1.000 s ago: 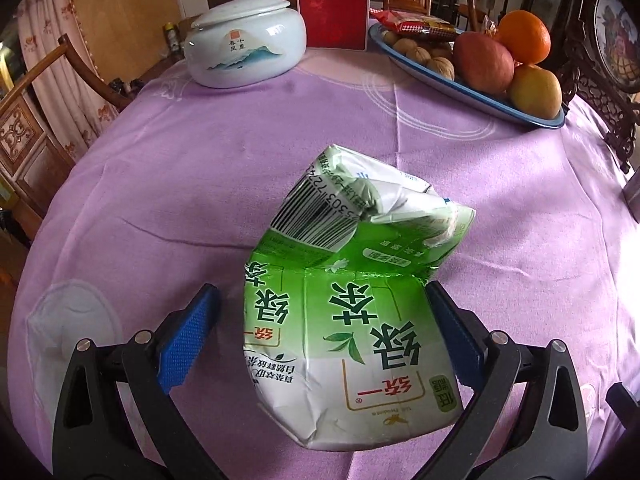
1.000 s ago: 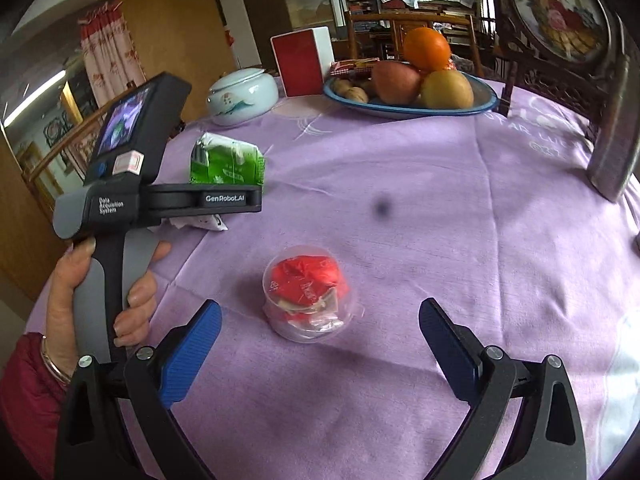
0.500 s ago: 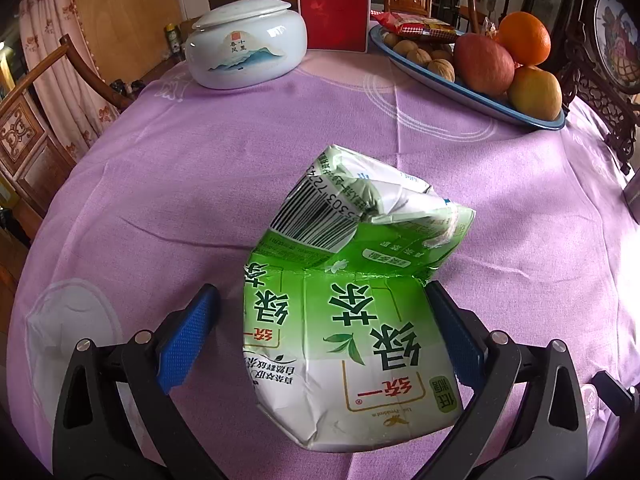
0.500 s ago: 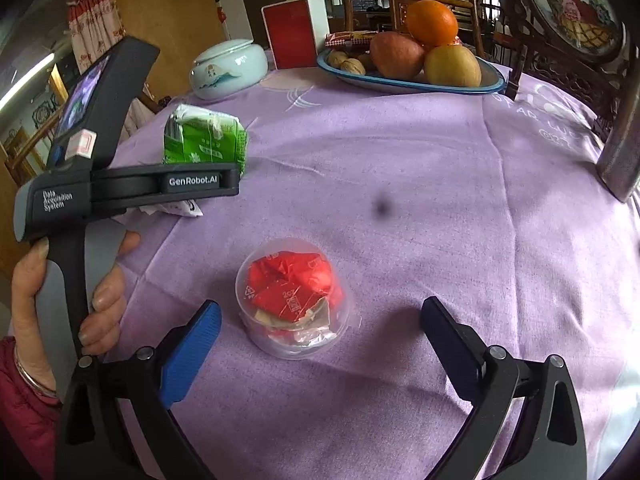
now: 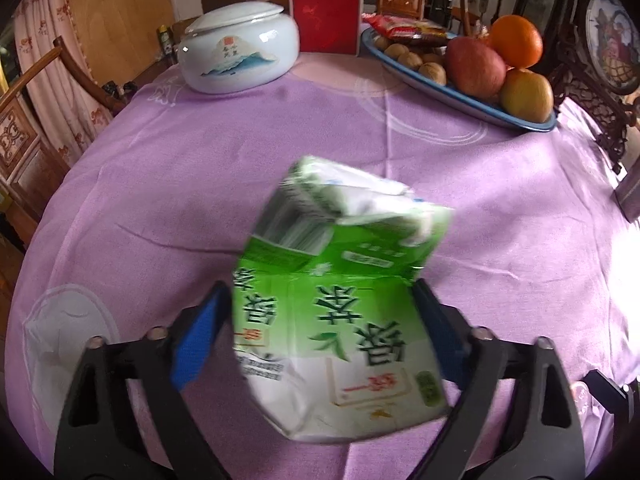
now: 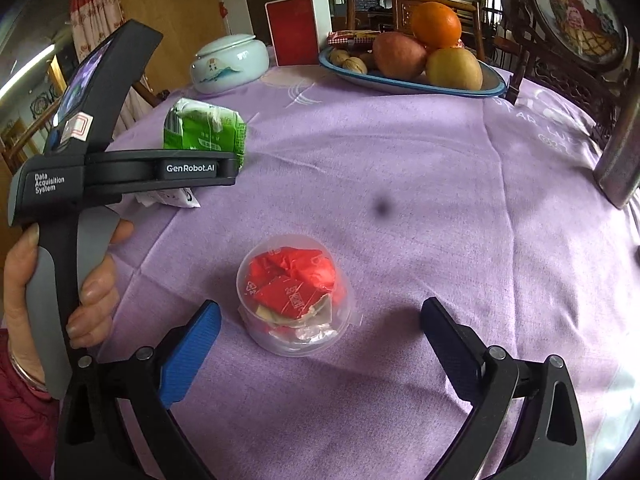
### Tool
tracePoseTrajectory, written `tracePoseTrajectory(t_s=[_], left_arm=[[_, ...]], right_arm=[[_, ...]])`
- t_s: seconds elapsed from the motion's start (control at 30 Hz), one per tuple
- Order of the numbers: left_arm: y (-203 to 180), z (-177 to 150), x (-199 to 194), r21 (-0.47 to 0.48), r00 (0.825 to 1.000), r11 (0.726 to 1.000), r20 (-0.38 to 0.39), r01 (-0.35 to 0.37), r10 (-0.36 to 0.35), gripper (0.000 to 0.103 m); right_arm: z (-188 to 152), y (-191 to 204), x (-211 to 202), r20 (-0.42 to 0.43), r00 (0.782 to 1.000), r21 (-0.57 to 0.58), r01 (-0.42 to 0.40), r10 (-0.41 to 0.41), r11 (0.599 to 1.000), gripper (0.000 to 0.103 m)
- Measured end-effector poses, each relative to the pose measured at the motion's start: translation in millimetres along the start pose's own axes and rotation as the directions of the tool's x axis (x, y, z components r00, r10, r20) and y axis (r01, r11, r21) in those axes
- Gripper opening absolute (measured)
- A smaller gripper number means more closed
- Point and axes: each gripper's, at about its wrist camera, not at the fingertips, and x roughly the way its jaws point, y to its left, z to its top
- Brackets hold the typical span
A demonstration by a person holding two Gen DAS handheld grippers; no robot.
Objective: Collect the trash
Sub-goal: 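Grasp the clear cup of red wrappers with the right tool while the left tool holds the carton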
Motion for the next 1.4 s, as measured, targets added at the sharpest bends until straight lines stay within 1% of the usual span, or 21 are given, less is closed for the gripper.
tracePoseTrajectory(t_s=[0.1,0.17,0.23,0.3,0.33,0.43,0.47,0.63,0.7,0.77,0.8,0.83,0.87,0.9,0.93,1.07,1.2,1.4], left_arm=[[-5,0,-3,0.022,1.000,0.999,0.009,0.028,-0.028,0.077],[-4,0,-8,0.016,0.999,0.999,0.019,0.050,-0.050,0.077],[1,2,-20,-0.003,0.996,0.996,0.037,0.086,-0.086,0.077],[8,4,-40,-0.020,0.988,0.991,0.074,0.135,-0.133,0.077],[10,5,-49,-0.019,0.985,0.989,0.095,0.144,-0.141,0.077],[12,1,-66,-0.010,0.982,0.991,0.130,0.137,-0.134,0.077],[12,0,-68,-0.008,0.983,0.991,0.130,0.135,-0.132,0.078],[12,-7,-64,-0.009,0.985,0.990,0.094,0.144,-0.143,0.078],[10,-7,-60,-0.003,0.987,0.991,0.089,0.135,-0.135,0.078],[8,-7,-59,0.002,0.988,0.991,0.084,0.132,-0.132,0.078],[8,-8,-59,0.004,0.988,0.991,0.084,0.132,-0.132,0.078],[7,-8,-59,0.005,0.988,0.991,0.085,0.132,-0.132,0.078],[7,-9,-59,0.005,0.988,0.991,0.086,0.132,-0.132,0.078],[7,-9,-60,0.005,0.987,0.991,0.089,0.132,-0.132,0.078],[8,-10,-60,0.004,0.987,0.991,0.090,0.134,-0.133,0.078],[10,-11,-63,0.003,0.985,0.990,0.100,0.142,-0.141,0.078],[9,-12,-69,0.014,0.982,0.990,0.121,0.142,-0.143,0.078],[9,-21,-77,0.030,0.981,0.993,0.151,0.117,-0.121,0.078]], right_arm=[[0,-1,-1,0.005,1.000,0.007,-0.007,0.007,1.000,0.099],[2,-4,-2,0.011,1.000,0.020,-0.022,0.022,1.000,0.099],[3,-6,-4,0.022,0.999,0.034,-0.032,0.031,0.999,0.098],[3,-8,-7,0.041,0.999,0.043,-0.033,0.031,0.999,0.098],[4,-8,-9,0.050,0.998,0.044,-0.034,0.032,0.998,0.098],[5,-6,-12,0.067,0.997,0.033,-0.032,0.030,0.999,0.098],[5,-4,-13,0.069,0.997,0.027,-0.028,0.026,0.999,0.098],[6,-3,-15,0.089,0.996,0.017,-0.016,0.014,1.000,0.098],[6,-1,-16,0.097,0.995,0.009,-0.010,0.009,1.000,0.097],[6,0,-14,0.087,0.996,-0.001,-0.011,0.011,1.000,0.090],[6,0,-11,0.074,0.997,-0.005,-0.012,0.013,1.000,0.083],[6,1,-10,0.065,0.998,-0.007,-0.016,0.016,1.000,0.074],[5,0,-8,0.056,0.998,-0.007,-0.022,0.022,1.000,0.067],[5,-1,-7,0.049,0.998,-0.002,-0.031,0.031,1.000,0.056],[5,-2,-8,0.052,0.998,0.004,-0.032,0.032,0.999,0.055],[6,-6,-15,0.081,0.997,0.024,-0.016,0.014,1.000,0.055],[8,-11,-24,0.110,0.994,0.047,-0.027,0.021,0.999,0.055],[10,-16,-26,0.105,0.994,0.065,-0.017,0.010,0.998,0.055]])
